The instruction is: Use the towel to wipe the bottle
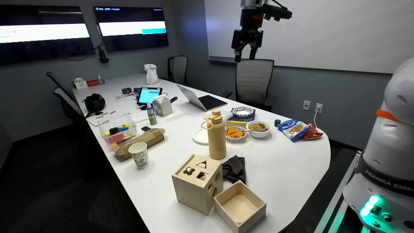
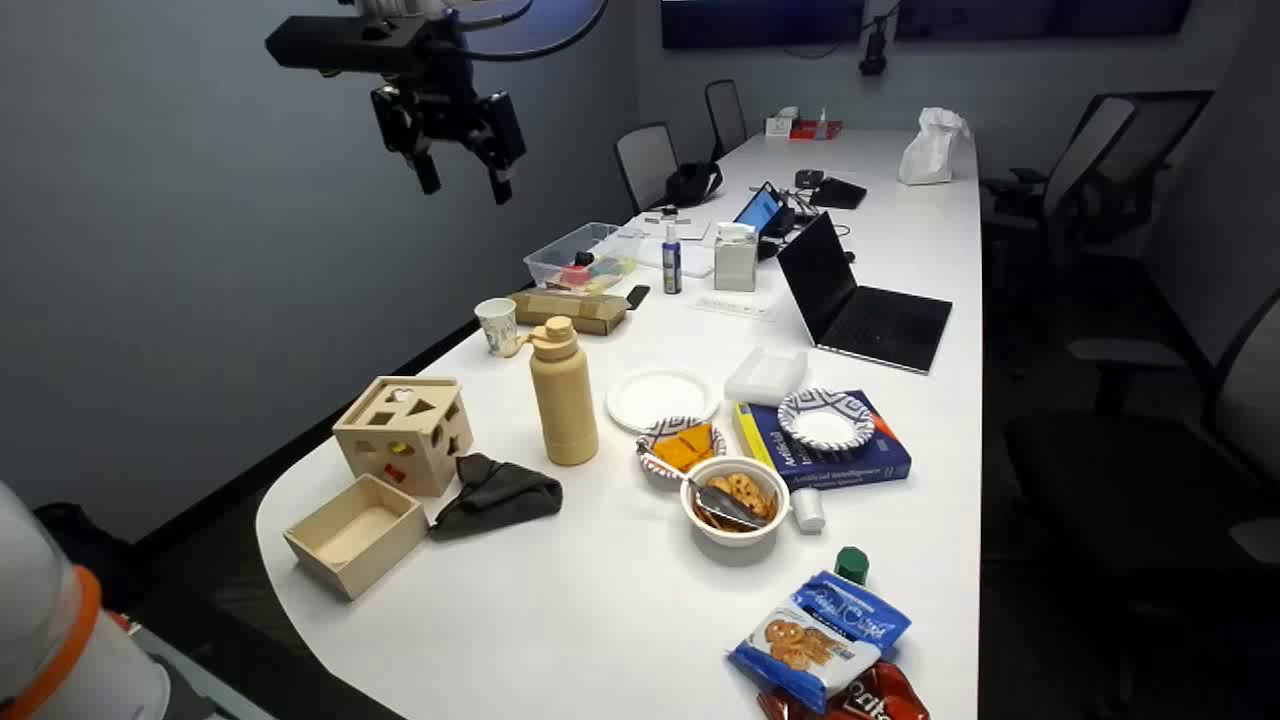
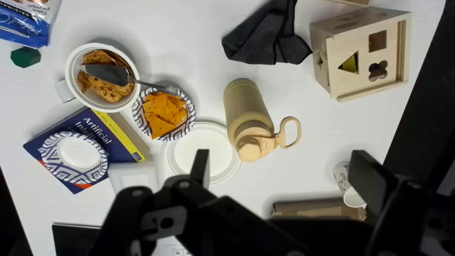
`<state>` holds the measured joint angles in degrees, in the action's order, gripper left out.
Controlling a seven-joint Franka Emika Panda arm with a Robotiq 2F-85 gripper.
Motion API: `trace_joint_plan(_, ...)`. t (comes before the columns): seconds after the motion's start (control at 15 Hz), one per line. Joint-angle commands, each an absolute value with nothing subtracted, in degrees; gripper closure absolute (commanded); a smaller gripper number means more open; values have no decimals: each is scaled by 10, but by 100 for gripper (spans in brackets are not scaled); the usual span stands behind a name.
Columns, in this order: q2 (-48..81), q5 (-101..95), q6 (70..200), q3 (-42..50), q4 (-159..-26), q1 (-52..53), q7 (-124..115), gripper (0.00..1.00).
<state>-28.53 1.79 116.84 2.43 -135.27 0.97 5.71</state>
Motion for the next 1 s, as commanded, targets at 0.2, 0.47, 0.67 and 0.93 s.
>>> trace_joint_plan(0.2, -265, 22, 1180, 24, -1354, 8, 56, 0)
trace_joint_plan(0.47, -219, 43, 1232, 20, -1387, 17, 52, 0)
trace_joint_plan(0.67, -175, 72, 1307, 6, -1428, 26, 32, 0)
trace_joint_plan(0.93, -95, 137, 1415, -8, -1475, 41, 4, 0)
